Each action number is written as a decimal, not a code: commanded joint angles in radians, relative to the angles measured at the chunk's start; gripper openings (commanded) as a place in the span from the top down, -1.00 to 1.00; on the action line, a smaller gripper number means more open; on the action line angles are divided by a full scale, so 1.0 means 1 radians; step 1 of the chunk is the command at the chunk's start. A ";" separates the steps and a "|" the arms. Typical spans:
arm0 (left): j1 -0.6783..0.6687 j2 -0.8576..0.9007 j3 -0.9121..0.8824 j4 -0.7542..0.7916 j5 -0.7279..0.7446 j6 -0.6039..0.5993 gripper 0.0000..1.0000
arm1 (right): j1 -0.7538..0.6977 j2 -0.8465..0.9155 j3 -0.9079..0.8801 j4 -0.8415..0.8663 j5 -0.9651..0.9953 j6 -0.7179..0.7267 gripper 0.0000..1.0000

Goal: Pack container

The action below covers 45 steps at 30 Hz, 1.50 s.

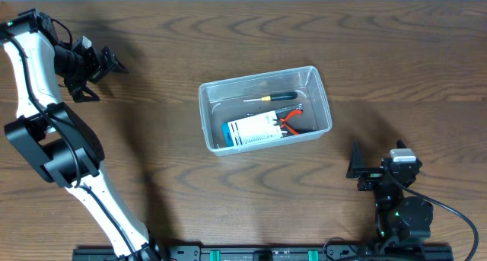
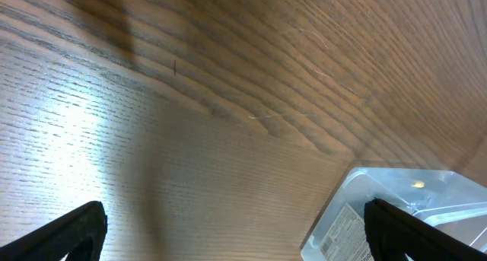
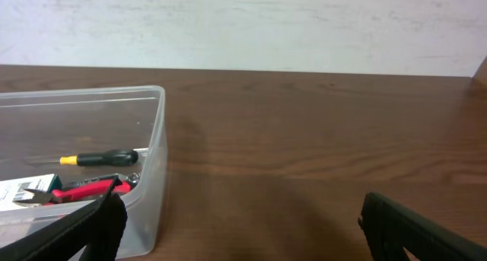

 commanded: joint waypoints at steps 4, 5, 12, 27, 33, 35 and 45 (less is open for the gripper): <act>-0.003 -0.038 0.016 -0.002 -0.005 0.002 -0.96 | 0.010 -0.009 -0.007 0.003 0.005 -0.004 -0.98; -0.007 -0.051 0.016 -0.002 -0.005 0.002 -0.96 | 0.010 -0.009 -0.007 0.003 0.005 -0.004 -0.98; -0.077 -0.187 -0.008 -0.002 -0.005 0.002 -0.96 | 0.010 -0.009 -0.007 0.003 0.005 -0.004 -0.99; -0.589 -0.673 -0.328 -0.002 -0.005 0.002 -0.96 | 0.010 -0.009 -0.007 0.003 0.005 -0.004 -0.99; -0.711 -0.839 -0.441 -0.002 -0.005 0.002 -0.96 | 0.010 -0.009 -0.007 0.003 0.005 -0.004 -0.98; -0.710 -0.903 -0.486 -0.002 -0.005 0.002 -0.96 | 0.010 -0.009 -0.007 0.003 0.005 -0.004 -0.99; -0.661 -1.302 -0.839 0.295 -0.031 0.002 -0.96 | 0.010 -0.009 -0.007 0.003 0.005 -0.004 -0.99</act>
